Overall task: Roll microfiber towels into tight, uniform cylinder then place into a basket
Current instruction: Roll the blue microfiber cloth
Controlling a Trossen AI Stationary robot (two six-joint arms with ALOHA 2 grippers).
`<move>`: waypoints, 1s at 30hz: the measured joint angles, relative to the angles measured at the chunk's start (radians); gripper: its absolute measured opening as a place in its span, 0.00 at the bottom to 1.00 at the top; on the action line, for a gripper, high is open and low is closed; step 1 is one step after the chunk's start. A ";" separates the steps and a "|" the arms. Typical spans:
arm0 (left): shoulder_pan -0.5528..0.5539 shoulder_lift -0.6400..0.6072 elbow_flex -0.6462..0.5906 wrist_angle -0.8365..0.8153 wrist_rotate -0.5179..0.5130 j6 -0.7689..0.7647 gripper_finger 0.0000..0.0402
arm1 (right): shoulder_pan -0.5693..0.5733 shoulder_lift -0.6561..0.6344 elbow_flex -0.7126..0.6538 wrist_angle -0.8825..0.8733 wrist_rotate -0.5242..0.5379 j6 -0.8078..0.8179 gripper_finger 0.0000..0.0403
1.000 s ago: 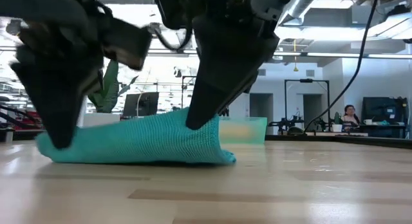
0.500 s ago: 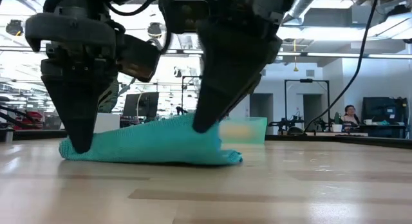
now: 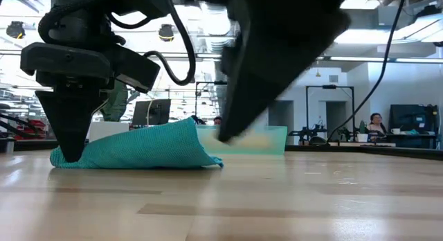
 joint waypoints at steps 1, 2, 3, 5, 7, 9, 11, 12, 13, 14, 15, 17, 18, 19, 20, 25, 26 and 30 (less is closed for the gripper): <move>0.000 0.000 0.000 0.001 0.000 0.000 0.03 | 0.005 0.000 0.001 0.027 0.005 -0.069 0.40; 0.000 0.000 0.000 0.002 0.001 0.001 0.03 | 0.008 0.000 0.001 0.053 0.025 -0.139 0.39; 0.000 0.000 0.000 0.003 0.001 0.002 0.03 | 0.012 0.000 0.001 0.079 0.060 -0.207 0.39; 0.000 0.000 0.000 0.004 0.001 0.003 0.03 | 0.015 0.000 0.001 0.134 0.158 -0.333 0.37; 0.000 0.000 0.000 0.006 0.001 0.007 0.03 | 0.013 0.001 0.002 0.172 0.225 -0.426 0.36; 0.000 0.000 0.000 0.006 0.002 0.007 0.03 | 0.003 0.013 0.003 0.191 0.237 -0.474 0.35; 0.000 0.000 0.000 0.007 0.002 0.007 0.03 | -0.011 0.016 0.001 0.179 0.235 -0.477 0.35; 0.000 0.000 0.000 0.007 0.002 0.007 0.03 | -0.019 0.016 0.001 0.179 0.233 -0.468 0.35; 0.000 0.000 0.000 0.007 0.003 0.007 0.03 | -0.026 0.015 0.003 0.170 0.228 -0.464 0.35; 0.000 0.000 0.000 0.007 0.004 0.007 0.03 | -0.029 0.015 0.003 0.157 0.225 -0.464 0.36; 0.000 0.000 0.000 0.007 0.004 0.007 0.03 | -0.033 0.015 0.003 0.144 0.223 -0.464 0.37; 0.000 0.000 0.000 0.007 0.005 0.019 0.03 | -0.036 0.015 0.002 0.137 0.222 -0.475 0.39; 0.000 0.000 0.000 0.008 0.006 0.027 0.03 | -0.035 0.015 0.002 0.138 0.222 -0.492 0.41; 0.000 0.000 0.000 0.008 0.007 0.036 0.03 | -0.034 0.015 0.002 0.138 0.222 -0.514 0.43; 0.000 0.000 0.000 0.008 0.008 0.044 0.03 | -0.035 0.015 0.002 0.134 0.225 -0.536 0.45; -0.001 0.000 0.000 0.010 0.015 0.052 0.03 | -0.058 0.015 0.002 0.097 0.237 -0.542 0.51; -0.001 0.000 0.000 0.010 0.015 0.054 0.03 | -0.066 0.015 0.002 0.097 0.237 -0.530 0.52; -0.001 0.000 0.000 0.002 0.018 0.067 0.03 | -0.085 0.015 -0.009 0.093 0.240 -0.523 0.52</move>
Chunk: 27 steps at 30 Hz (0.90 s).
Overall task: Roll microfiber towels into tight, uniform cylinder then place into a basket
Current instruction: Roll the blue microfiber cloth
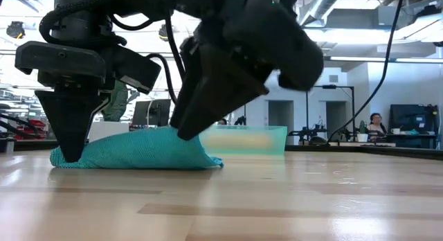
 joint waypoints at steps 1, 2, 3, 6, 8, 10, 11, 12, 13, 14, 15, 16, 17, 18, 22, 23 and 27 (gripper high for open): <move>0.000 0.000 0.000 -0.003 0.001 0.001 0.03 | -0.002 0.000 -0.012 0.012 0.000 0.002 0.51; -0.001 0.000 0.000 -0.004 0.000 0.004 0.03 | -0.005 0.000 -0.026 0.021 -0.001 0.007 0.51; -0.001 0.000 0.000 -0.004 -0.001 0.014 0.03 | -0.007 0.000 -0.038 0.025 0.003 0.007 0.50; 0.000 0.000 0.001 -0.004 0.004 0.036 0.03 | -0.018 0.000 -0.054 0.035 0.009 0.006 0.49; 0.000 0.001 0.004 -0.006 0.013 0.051 0.03 | -0.023 0.000 -0.061 0.037 0.011 0.006 0.48; 0.000 0.002 0.004 -0.007 0.018 0.059 0.03 | -0.026 0.000 -0.075 0.055 0.016 0.006 0.47; 0.000 0.002 0.004 -0.007 0.024 0.066 0.03 | -0.028 0.000 -0.084 0.070 0.018 0.006 0.46; 0.000 0.002 0.004 -0.007 0.028 0.072 0.03 | -0.030 0.000 -0.093 0.082 0.020 0.006 0.46; 0.000 0.002 0.004 -0.007 0.028 0.079 0.03 | -0.032 0.000 -0.101 0.091 0.020 0.006 0.45; 0.000 0.002 0.004 -0.007 0.028 0.083 0.03 | -0.033 0.000 -0.107 0.094 0.019 0.007 0.45; 0.000 0.002 0.004 -0.007 0.028 0.086 0.03 | -0.034 -0.001 -0.112 0.095 0.019 0.012 0.45; 0.000 0.002 0.004 -0.007 0.029 0.086 0.03 | -0.034 -0.001 -0.116 0.096 0.018 0.027 0.44; 0.000 0.002 0.004 -0.007 0.031 0.086 0.03 | -0.035 -0.001 -0.117 0.096 0.018 0.043 0.44; 0.000 0.002 0.004 -0.007 0.031 0.086 0.03 | -0.035 -0.002 -0.118 0.095 0.015 0.059 0.43; 0.000 0.002 0.004 -0.007 0.031 0.087 0.03 | -0.035 -0.002 -0.118 0.094 0.015 0.089 0.41; 0.000 0.002 0.004 -0.007 0.031 0.087 0.03 | -0.036 -0.002 -0.118 0.094 0.014 0.091 0.40; 0.000 0.002 0.004 -0.007 0.026 0.087 0.07 | -0.039 -0.002 -0.118 0.092 0.012 0.116 0.38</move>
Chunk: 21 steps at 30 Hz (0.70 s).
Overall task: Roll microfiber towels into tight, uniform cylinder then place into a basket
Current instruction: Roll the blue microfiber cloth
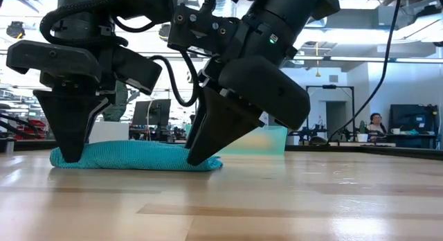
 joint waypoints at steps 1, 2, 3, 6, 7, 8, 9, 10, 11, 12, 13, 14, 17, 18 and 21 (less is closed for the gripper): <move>0.000 0.000 0.000 0.000 -0.002 0.000 0.08 | 0.000 0.000 0.000 0.000 0.000 0.000 0.37; 0.000 0.000 0.000 0.000 -0.003 0.000 0.10 | 0.000 0.000 -0.001 0.001 0.000 0.001 0.37; 0.000 0.001 0.000 0.000 -0.003 0.000 0.13 | 0.000 0.000 -0.001 0.001 0.000 0.003 0.36; -0.001 0.002 0.000 0.002 -0.007 0.000 0.20 | 0.000 0.000 -0.002 0.002 -0.009 0.005 0.36; -0.001 0.002 0.000 0.003 -0.007 0.000 0.23 | 0.000 0.000 -0.002 0.002 -0.011 0.011 0.36; -0.001 0.002 0.000 0.004 -0.007 0.001 0.26 | 0.000 0.000 -0.002 0.002 -0.012 0.023 0.36; -0.001 0.002 0.000 0.003 -0.007 0.002 0.28 | 0.000 0.000 -0.002 0.002 -0.013 0.034 0.36; -0.001 0.002 0.000 0.003 -0.007 0.010 0.30 | 0.000 0.000 -0.002 0.002 -0.014 0.044 0.36; -0.001 0.002 0.000 0.003 -0.007 0.022 0.32 | 0.000 0.000 -0.002 0.002 -0.015 0.047 0.35; -0.001 0.002 0.000 0.003 -0.007 0.034 0.33 | 0.000 0.000 -0.002 0.002 -0.015 0.048 0.35; -0.002 0.002 0.000 0.003 -0.007 0.048 0.33 | 0.000 0.000 -0.002 0.002 -0.015 0.049 0.34; -0.005 0.002 0.000 0.003 -0.011 0.056 0.34 | 0.000 0.000 -0.002 0.002 -0.018 0.049 0.32; -0.016 0.002 0.000 -0.001 -0.042 0.073 0.34 | 0.000 0.000 -0.002 0.003 -0.042 0.049 0.29; -0.021 0.002 0.000 -0.003 -0.058 0.078 0.34 | 0.000 0.000 -0.002 0.004 -0.043 0.049 0.28; -0.035 -0.008 -0.001 -0.006 -0.091 0.082 0.33 | 0.000 0.000 -0.001 0.006 -0.047 0.048 0.26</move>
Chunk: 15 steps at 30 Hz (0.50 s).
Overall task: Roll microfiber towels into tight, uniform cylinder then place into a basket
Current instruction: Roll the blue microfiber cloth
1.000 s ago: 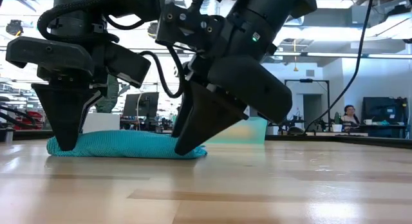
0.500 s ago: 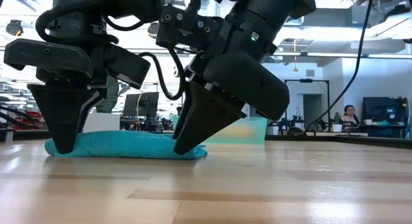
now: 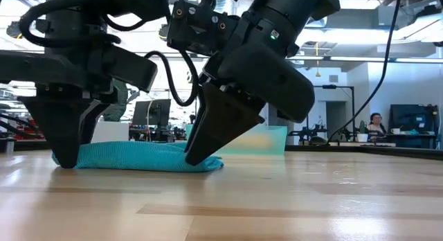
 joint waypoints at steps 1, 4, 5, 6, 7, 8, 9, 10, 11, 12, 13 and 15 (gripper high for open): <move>-0.004 -0.006 -0.001 0.001 -0.009 -0.006 0.33 | 0.000 0.000 0.000 0.000 -0.002 0.000 0.26; -0.018 -0.029 -0.006 -0.005 -0.051 -0.022 0.33 | 0.000 0.003 -0.001 -0.005 -0.003 0.004 0.26; -0.022 -0.039 -0.006 -0.009 -0.052 -0.023 0.33 | -0.001 0.003 -0.001 -0.008 -0.003 0.004 0.26; -0.027 -0.048 -0.006 -0.013 -0.052 -0.024 0.33 | -0.001 0.003 -0.001 -0.010 -0.003 0.005 0.25; -0.033 -0.055 -0.006 -0.017 -0.051 -0.026 0.33 | -0.001 0.003 -0.001 -0.009 -0.002 0.005 0.25; -0.038 -0.058 -0.006 -0.021 -0.050 -0.028 0.32 | -0.001 0.003 -0.002 -0.010 -0.002 0.005 0.25; -0.041 -0.058 -0.006 -0.024 -0.047 -0.031 0.32 | -0.001 0.003 -0.002 -0.010 -0.002 0.005 0.25; -0.044 -0.058 -0.006 -0.026 -0.047 -0.034 0.32 | -0.001 0.003 -0.002 -0.009 -0.002 0.005 0.25; -0.045 -0.058 -0.006 -0.027 -0.048 -0.034 0.32 | -0.001 0.003 -0.002 -0.010 -0.002 0.005 0.25; -0.048 -0.059 -0.005 -0.026 -0.047 -0.034 0.32 | -0.002 0.003 -0.002 -0.010 -0.002 0.005 0.25; -0.051 -0.059 -0.004 -0.025 -0.047 -0.034 0.32 | -0.002 0.003 -0.002 -0.011 -0.002 0.005 0.25; -0.056 -0.060 -0.004 -0.025 -0.046 -0.034 0.32 | -0.003 0.017 0.000 -0.009 -0.002 0.011 0.25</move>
